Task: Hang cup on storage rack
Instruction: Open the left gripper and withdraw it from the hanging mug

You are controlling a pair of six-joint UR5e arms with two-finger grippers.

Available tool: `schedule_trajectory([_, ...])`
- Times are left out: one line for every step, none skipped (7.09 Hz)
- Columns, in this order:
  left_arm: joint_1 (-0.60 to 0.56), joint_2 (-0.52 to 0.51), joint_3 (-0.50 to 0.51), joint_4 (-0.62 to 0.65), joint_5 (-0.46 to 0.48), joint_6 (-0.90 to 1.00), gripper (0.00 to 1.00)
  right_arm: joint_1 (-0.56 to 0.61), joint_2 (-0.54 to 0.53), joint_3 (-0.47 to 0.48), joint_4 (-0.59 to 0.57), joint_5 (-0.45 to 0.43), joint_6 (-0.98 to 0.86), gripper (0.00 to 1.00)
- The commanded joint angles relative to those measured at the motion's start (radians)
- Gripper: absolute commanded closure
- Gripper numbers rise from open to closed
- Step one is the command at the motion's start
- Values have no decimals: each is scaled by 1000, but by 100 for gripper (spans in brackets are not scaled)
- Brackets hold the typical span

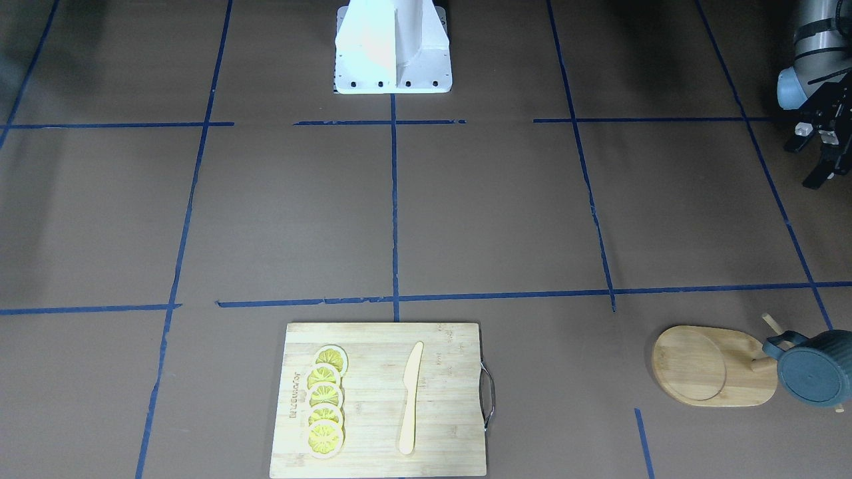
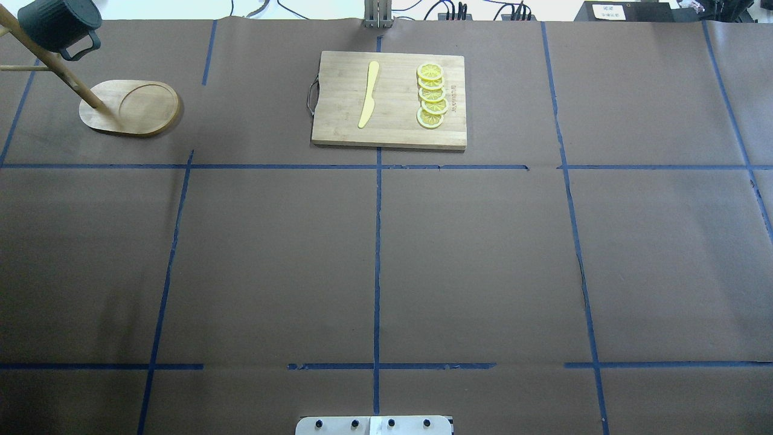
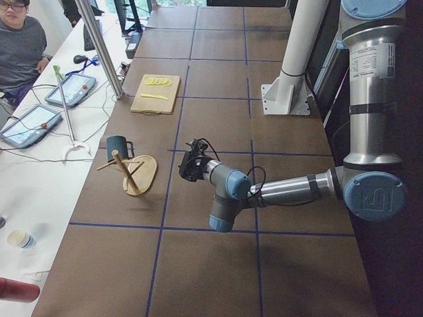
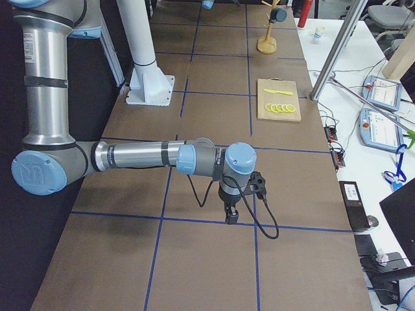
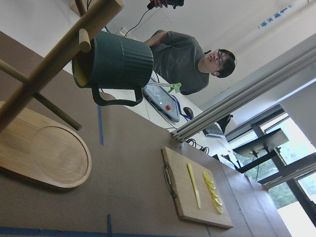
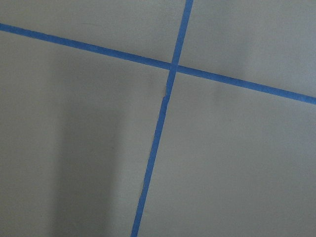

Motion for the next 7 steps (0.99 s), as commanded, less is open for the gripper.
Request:
schedule_trajectory([-75,4,-6,178,-9,441,0,0,0,-4,0,0,0,0])
schedule_trajectory([-107,6,-5,267,-9,601,0,0,-2,-4,0,0,0,0])
schedule_trajectory([-156,6,-8,377,-7,802,0,0,-8,-4,0,2,0,0])
schedule_trajectory([-208,1,-11,504,-3,1007,0,0,-11,-4,0,2,0,0])
schedule_trajectory([-237,-2,-47,650,4,1155,0,0,-12,-2,0,2,0,0])
schedule_trajectory([-265,-2,-130,848,7,1295,0,0,-12,-4,0,2,-2,0])
schedule_trajectory([-280,-2,-219,1052,78,1461,0,0,-12,-2,0,2,0,0])
